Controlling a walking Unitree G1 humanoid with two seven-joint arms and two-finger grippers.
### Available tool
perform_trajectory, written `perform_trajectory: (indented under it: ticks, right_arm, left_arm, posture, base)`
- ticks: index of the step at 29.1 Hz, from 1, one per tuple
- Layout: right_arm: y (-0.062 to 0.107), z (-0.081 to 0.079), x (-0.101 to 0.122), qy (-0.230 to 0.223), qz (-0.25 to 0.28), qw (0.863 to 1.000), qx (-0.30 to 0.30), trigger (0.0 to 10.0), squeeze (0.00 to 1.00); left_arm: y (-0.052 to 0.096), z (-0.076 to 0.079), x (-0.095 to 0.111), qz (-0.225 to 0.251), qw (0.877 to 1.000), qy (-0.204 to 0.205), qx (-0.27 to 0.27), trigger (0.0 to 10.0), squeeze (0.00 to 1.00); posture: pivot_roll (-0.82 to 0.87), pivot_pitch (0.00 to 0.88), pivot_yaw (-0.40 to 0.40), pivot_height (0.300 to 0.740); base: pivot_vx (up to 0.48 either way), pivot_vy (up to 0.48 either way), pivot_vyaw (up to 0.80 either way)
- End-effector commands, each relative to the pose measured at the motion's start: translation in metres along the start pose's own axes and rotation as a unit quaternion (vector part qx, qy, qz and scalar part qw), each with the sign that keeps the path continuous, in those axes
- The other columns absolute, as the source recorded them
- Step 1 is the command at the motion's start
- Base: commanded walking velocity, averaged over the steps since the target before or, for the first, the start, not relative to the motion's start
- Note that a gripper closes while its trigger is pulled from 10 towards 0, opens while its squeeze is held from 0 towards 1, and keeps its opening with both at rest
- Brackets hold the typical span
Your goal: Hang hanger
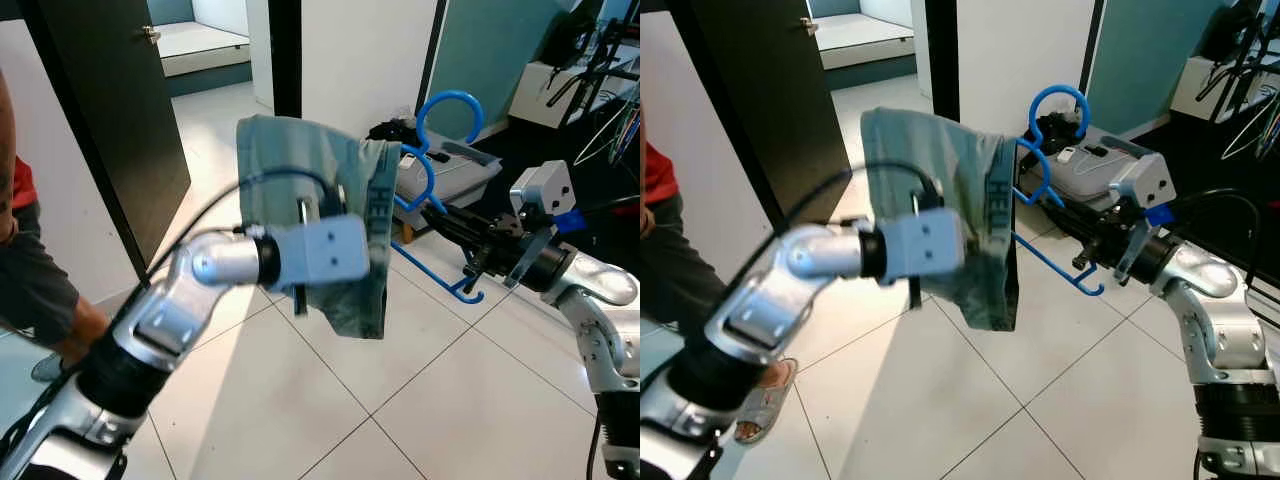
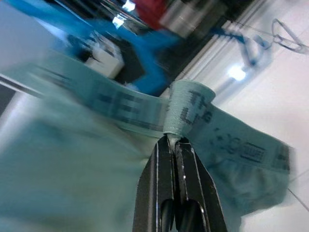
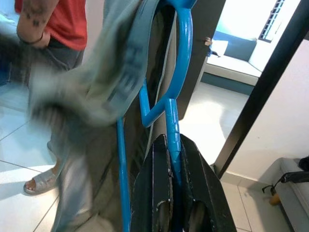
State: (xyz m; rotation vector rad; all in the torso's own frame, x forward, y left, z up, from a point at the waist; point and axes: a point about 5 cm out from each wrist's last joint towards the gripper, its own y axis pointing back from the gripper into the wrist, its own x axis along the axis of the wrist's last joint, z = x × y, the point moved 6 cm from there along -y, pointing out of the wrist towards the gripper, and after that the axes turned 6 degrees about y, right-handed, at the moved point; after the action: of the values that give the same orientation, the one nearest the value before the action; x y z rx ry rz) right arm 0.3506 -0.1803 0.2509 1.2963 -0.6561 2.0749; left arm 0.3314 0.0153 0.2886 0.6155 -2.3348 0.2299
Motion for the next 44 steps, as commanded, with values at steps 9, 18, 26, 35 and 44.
perform_trajectory:
  ticks: [9, 18, 26, 35, 44]
  right_arm:
    - [-0.007, 0.0, 0.002, -0.003, 0.001, 1.0, -0.001, 10.0, 0.0]
    - [-0.008, -0.01, -0.012, 0.001, -0.034, 0.999, 0.023, 10.0, 0.0]
    - [-0.007, -0.027, -0.017, -0.002, -0.043, 0.997, 0.065, 10.0, 0.0]
    - [-0.01, -0.009, -0.008, 0.004, -0.025, 0.999, 0.023, 10.0, 0.0]
    - [-0.01, -0.005, -0.004, 0.003, -0.019, 1.0, 0.019, 10.0, 0.0]
  left_arm:
    - [-0.004, 0.03, 0.035, 0.085, 0.994, 0.033, -0.066, 10.0, 0.0]
    - [0.001, -0.002, 0.039, 0.089, 0.996, -0.002, 0.001, 10.0, 0.0]
    - [0.011, -0.044, 0.041, 0.077, 0.992, -0.044, 0.084, 10.0, 0.0]
    - [0.004, 0.013, 0.033, 0.075, 0.996, -0.011, -0.039, 10.0, 0.0]
    - [0.01, 0.027, 0.009, 0.026, 0.997, -0.018, -0.073, 10.0, 0.0]
  posture:
    - [-0.05, 0.0, -0.004, 0.74]
    - [-0.05, 0.0, -0.007, 0.74]
    - [-0.05, 0.0, -0.01, 0.74]
    - [-0.05, 0.0, -0.01, 0.74]
    - [-0.05, 0.0, -0.013, 0.74]
  base:
    - [0.0, 0.0, 0.0]
    - [0.0, 0.0, 0.0]
    - [0.0, 0.0, 0.0]
    - [0.0, 0.0, 0.0]
    - [0.0, 0.0, 0.0]
